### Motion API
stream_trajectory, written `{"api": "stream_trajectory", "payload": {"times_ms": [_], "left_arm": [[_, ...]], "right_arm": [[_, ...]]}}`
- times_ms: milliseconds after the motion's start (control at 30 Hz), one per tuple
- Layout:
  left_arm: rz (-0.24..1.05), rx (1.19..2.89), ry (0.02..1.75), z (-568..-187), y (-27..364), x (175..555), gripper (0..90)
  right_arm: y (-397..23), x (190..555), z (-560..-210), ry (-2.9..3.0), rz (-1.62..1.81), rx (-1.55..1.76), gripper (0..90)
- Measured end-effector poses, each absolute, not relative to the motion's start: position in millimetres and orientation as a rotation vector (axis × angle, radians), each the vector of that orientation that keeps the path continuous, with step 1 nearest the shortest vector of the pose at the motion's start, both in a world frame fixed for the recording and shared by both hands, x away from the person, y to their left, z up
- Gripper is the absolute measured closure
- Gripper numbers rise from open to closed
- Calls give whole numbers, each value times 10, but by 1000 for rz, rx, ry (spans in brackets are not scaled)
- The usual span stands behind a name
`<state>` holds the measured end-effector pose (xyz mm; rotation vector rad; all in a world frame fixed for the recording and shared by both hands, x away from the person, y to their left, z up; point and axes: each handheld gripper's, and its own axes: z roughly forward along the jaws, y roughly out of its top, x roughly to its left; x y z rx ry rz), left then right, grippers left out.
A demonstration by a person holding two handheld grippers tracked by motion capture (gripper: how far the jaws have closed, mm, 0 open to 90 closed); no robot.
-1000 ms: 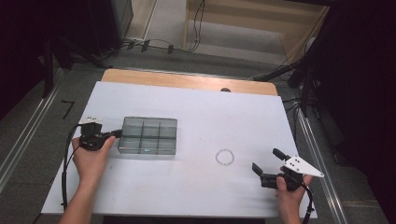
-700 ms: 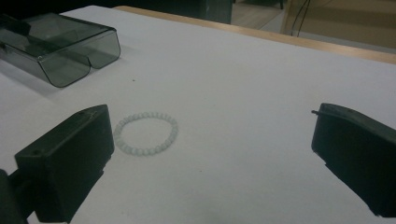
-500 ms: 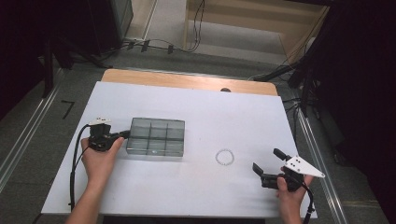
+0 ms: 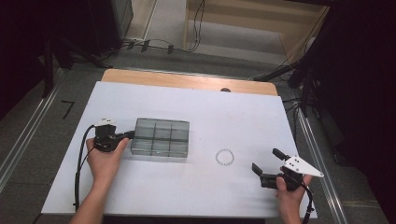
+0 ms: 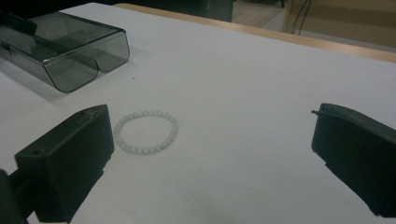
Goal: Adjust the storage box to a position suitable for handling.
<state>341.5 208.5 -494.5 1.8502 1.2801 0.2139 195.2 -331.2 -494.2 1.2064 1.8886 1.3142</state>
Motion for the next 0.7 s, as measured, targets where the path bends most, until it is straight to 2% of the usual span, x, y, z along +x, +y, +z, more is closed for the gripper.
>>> {"api": "stream_trajectory", "payload": {"times_ms": [700], "left_arm": [[191, 1850, 1262, -4956, 1947, 3381, 900]], "right_arm": [[-3320, 1948, -4934, 1887, 1309, 1198, 0]]}}
